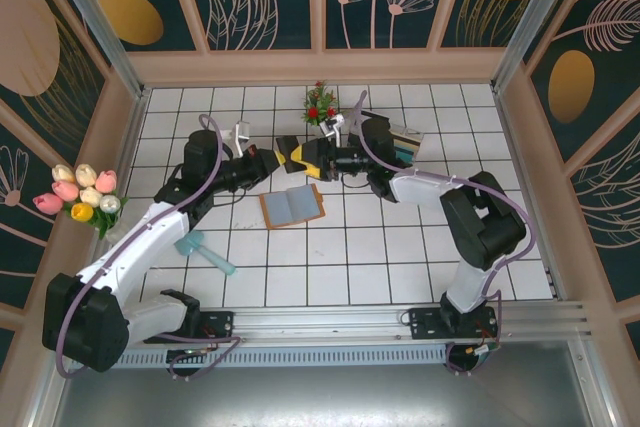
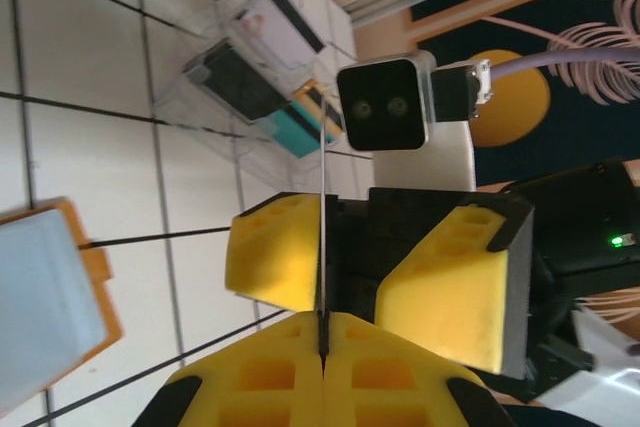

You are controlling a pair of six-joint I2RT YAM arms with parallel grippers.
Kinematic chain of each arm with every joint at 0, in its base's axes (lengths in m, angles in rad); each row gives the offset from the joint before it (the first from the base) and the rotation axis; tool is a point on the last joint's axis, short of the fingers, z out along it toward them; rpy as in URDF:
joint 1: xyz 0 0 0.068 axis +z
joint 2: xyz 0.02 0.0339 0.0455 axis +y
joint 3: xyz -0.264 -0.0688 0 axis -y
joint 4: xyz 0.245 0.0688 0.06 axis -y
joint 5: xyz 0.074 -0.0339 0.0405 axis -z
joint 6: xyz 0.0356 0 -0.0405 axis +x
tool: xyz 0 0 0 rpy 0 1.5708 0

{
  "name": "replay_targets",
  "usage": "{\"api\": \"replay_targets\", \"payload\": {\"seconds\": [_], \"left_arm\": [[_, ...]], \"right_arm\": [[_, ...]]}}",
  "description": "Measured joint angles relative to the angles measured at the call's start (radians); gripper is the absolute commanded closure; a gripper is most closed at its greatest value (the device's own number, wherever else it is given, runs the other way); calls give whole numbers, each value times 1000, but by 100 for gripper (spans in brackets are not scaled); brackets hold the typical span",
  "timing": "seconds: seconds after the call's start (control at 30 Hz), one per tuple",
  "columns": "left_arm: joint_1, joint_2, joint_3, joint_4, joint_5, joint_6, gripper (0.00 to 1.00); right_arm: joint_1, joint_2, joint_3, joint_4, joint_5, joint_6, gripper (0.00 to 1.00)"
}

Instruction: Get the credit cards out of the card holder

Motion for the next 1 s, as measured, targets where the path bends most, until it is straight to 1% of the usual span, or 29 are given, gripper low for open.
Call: {"api": "replay_targets", "payload": {"seconds": [0.17, 0.2, 0.33, 0.43, 0.47, 0.53, 0.6, 0.63, 0.67, 0.73, 0.8, 0.9, 0.97, 1.0], "left_arm": [[1, 0, 0, 23, 28, -34, 100], [2, 0, 0, 27, 33, -38, 100], [6, -5, -2, 57, 45, -58, 100], [6, -18, -2, 79, 57, -68, 100], [6, -22, -3, 78, 57, -71, 97], [6, -21, -7, 74, 55, -69, 76], [6, -21, -6, 51, 45, -61, 47], [7, -21, -5, 35, 31, -55, 39], [10, -21, -2, 6, 6, -43, 34], [11, -17, 3, -57, -46, -9, 27], [12, -9, 6, -125, -116, 29, 23], [12, 10, 6, -204, -205, 67, 18], [13, 21, 6, -236, -248, 88, 15], [13, 26, 6, -246, -264, 98, 13]], "right_arm": [[-2, -14, -1, 98, -17, 75, 57], [-3, -22, -2, 108, -16, 80, 63], [-9, -53, -4, 128, -15, 99, 81], [-13, -58, -4, 115, -11, 97, 100], [-15, -59, -4, 105, -12, 96, 100], [-15, -67, -4, 73, -8, 77, 100], [-17, -84, -2, 6, 5, 23, 100], [-26, -92, 5, -48, 12, -21, 100], [-39, -99, 21, -122, 23, -76, 100], [-76, -102, 92, -325, 73, -234, 100], [-121, -91, 216, -589, 166, -438, 100], [-179, -27, 441, -914, 300, -718, 100], [-207, 15, 540, -1051, 380, -887, 100], [-219, 26, 561, -1107, 422, -975, 100]]}}
